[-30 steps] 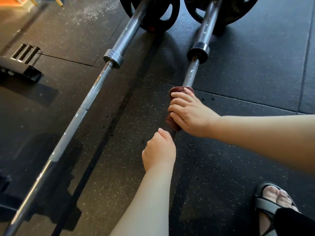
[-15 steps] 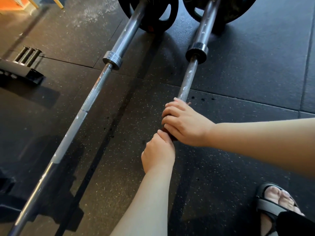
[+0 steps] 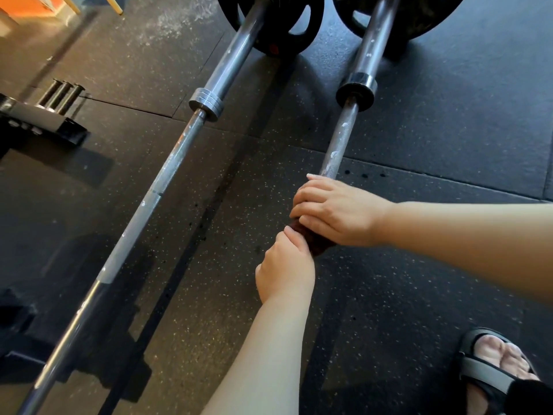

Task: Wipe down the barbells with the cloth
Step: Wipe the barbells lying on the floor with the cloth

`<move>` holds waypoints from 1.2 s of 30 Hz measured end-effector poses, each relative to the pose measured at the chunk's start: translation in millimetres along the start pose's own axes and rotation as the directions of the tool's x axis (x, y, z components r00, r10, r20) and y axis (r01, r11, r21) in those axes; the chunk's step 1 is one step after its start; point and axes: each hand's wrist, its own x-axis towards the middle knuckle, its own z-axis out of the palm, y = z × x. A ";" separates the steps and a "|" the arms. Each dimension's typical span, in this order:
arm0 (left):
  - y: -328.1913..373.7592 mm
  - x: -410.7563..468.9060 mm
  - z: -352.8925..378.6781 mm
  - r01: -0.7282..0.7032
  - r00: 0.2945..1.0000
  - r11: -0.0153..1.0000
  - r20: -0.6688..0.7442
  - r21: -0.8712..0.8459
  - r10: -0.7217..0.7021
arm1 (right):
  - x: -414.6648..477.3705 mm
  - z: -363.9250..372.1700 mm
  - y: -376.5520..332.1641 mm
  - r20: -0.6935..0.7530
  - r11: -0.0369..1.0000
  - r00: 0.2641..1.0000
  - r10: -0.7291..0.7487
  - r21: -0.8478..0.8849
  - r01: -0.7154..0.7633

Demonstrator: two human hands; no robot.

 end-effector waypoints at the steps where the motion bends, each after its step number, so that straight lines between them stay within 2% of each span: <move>1: 0.1 -0.6 0.4 -0.011 1.000 1.000 -0.008 0.022 0.012 | 1.7 -2.5 8.5 -0.007 0.998 1.000 0.004 -0.055 -0.005; 3: 1.7 0.2 1.3 -0.036 0.999 0.996 -0.027 0.080 0.038 | 6.3 -5.4 17.3 -0.084 0.988 0.991 0.102 -0.106 -0.111; 6: 6.8 3.5 1.1 -0.074 0.997 0.993 -0.023 0.092 0.077 | 10.7 1.5 6.0 -0.145 0.970 0.961 0.236 -0.025 -0.242; 9: 9.6 6.8 0.0 -0.080 0.997 0.996 0.012 0.035 0.079 | 2.7 5.9 -1.9 -0.093 0.993 0.989 0.114 -0.006 -0.115; 12: 7.7 5.9 2.1 -0.074 0.997 0.997 0.006 0.021 0.073 | 1.1 -9.3 18.5 -0.011 0.996 1.000 0.012 -0.093 -0.013; 17: 9.3 3.4 3.1 -0.068 0.998 0.997 0.006 0.025 0.068 | 3.8 -7.2 17.3 -0.141 0.964 0.957 0.252 -0.046 -0.261; 18: 9.9 3.8 2.5 -0.071 0.997 0.997 0.006 0.027 0.071 | 3.0 -2.0 9.2 -0.139 0.966 0.958 0.252 -0.026 -0.258; 22: 9.4 3.0 0.4 -0.087 0.996 0.996 0.005 0.022 0.087 | -2.4 -2.1 4.1 -0.010 0.998 0.999 0.045 -0.047 -0.046; 24: 8.0 2.1 1.0 -0.079 0.997 0.997 0.007 0.012 0.079 | 0.0 -8.2 18.9 -0.009 0.994 0.999 0.050 -0.096 -0.050; 27: 9.1 2.3 1.8 -0.065 0.998 0.998 0.017 0.008 0.065 | 3.9 -11.0 25.3 -0.124 0.973 0.972 0.199 -0.089 -0.211; 29: 9.6 3.0 1.4 -0.063 0.998 0.998 0.011 0.016 0.063 | 4.5 -5.3 15.1 -0.139 0.963 0.957 0.256 -0.050 -0.265; 32: 12.3 1.6 1.3 -0.105 0.994 0.992 -0.008 0.063 0.106 | -0.6 3.2 1.8 -0.088 0.988 0.985 0.147 -0.043 -0.152; 36: 24.1 5.8 -2.0 -0.124 0.992 0.989 -0.020 0.076 0.126 | -2.5 -9.6 23.7 -0.001 0.995 0.999 0.048 -0.089 -0.048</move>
